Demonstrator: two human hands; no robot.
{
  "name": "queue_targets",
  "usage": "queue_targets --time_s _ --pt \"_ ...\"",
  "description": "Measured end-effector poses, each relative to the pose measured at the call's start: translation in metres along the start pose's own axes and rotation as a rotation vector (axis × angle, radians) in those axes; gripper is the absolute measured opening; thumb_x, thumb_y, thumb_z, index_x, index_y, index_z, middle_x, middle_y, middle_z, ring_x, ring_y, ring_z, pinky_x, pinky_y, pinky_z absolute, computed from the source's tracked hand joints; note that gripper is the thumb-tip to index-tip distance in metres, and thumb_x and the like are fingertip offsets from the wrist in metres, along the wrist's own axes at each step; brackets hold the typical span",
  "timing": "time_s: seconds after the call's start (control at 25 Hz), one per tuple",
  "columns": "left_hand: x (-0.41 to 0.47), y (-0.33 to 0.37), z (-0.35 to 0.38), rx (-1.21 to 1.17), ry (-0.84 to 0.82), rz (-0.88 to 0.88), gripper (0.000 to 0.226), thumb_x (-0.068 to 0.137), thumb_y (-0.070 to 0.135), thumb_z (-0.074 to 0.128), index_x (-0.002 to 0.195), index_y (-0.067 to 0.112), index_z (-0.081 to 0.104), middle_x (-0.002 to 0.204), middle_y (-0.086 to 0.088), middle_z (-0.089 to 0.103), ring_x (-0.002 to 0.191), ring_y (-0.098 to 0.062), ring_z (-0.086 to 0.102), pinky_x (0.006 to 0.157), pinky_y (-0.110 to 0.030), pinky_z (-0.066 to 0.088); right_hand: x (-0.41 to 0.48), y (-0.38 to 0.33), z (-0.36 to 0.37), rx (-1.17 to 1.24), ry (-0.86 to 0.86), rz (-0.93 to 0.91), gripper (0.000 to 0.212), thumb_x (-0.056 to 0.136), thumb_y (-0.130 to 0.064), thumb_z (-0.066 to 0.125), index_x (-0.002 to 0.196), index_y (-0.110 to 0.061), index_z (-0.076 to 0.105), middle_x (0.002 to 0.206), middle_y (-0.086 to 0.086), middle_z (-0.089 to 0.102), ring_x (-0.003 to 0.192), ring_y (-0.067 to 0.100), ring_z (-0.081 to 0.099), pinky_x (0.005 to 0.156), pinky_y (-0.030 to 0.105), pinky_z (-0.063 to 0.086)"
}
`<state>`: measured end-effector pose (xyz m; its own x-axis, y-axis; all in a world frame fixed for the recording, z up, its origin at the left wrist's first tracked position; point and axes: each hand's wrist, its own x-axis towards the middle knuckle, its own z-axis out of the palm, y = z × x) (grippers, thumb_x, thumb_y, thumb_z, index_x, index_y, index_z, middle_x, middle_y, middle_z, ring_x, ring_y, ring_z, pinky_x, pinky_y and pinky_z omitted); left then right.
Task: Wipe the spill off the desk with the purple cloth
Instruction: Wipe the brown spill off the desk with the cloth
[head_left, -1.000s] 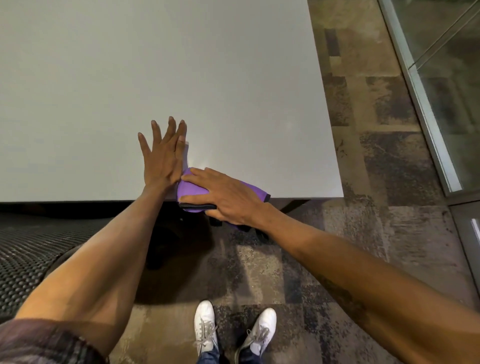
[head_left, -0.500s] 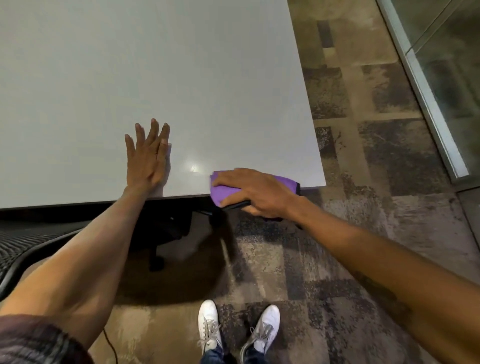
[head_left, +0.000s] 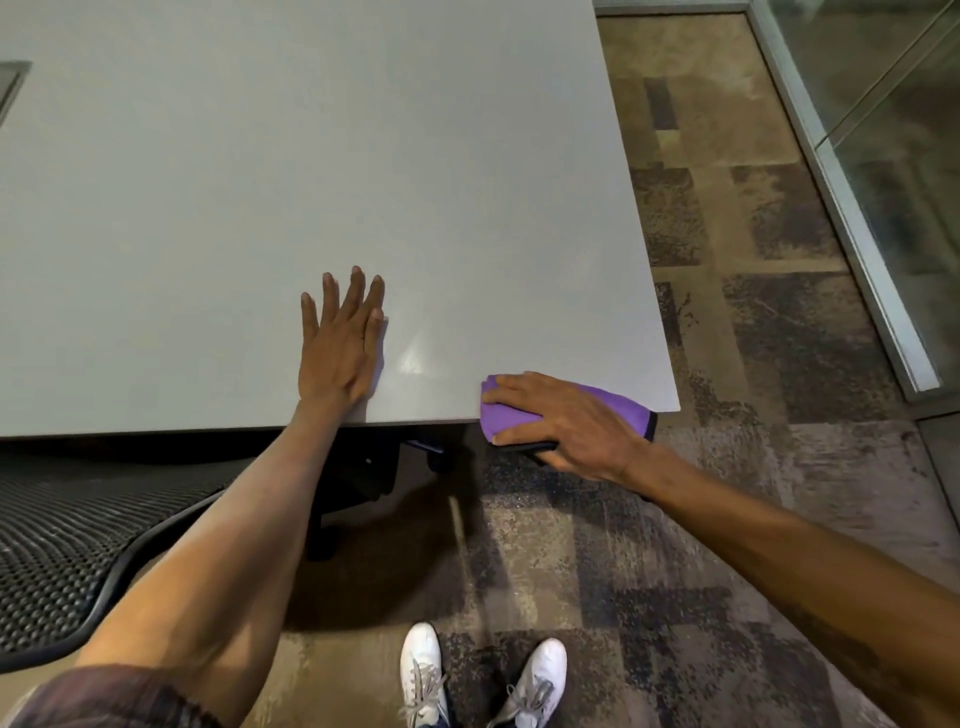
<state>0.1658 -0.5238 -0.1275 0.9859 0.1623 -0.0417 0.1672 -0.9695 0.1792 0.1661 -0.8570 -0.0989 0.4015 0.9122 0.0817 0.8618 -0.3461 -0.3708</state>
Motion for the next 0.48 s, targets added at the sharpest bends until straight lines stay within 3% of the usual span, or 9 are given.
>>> queue_targets --time_s 0.08,0.24,0.48 --pt "0.000 0.001 -0.001 0.013 -0.010 0.002 0.054 0.111 0.036 0.016 0.164 0.027 0.013 0.172 0.002 0.007 0.160 -0.030 -0.004 0.127 -0.055 0.001 0.020 -0.012 0.008 -0.013 -0.007 -0.028 0.045 0.076 -0.014 0.081 0.118 -0.031 0.073 0.151 0.006 0.050 0.143 0.029 0.042 0.119 0.041 0.030" --pt "-0.003 0.004 -0.009 -0.005 -0.011 0.010 0.054 0.111 0.035 0.014 0.164 0.025 0.012 0.173 0.001 0.006 0.160 -0.031 -0.004 0.128 -0.054 0.000 0.063 -0.037 0.023 -0.045 -0.043 -0.088 0.052 0.072 -0.009 0.083 0.120 -0.024 0.072 0.152 0.009 0.048 0.145 0.032 0.037 0.120 0.046 0.030" --pt "-0.008 0.008 -0.013 -0.025 -0.017 0.022 0.054 0.112 0.034 0.012 0.165 0.024 0.009 0.173 0.002 0.002 0.160 -0.029 -0.008 0.128 -0.051 -0.004 0.087 -0.054 0.035 -0.196 -0.063 -0.122 0.048 0.078 -0.013 0.079 0.125 -0.020 0.068 0.154 0.011 0.045 0.147 0.032 0.034 0.122 0.045 0.026"
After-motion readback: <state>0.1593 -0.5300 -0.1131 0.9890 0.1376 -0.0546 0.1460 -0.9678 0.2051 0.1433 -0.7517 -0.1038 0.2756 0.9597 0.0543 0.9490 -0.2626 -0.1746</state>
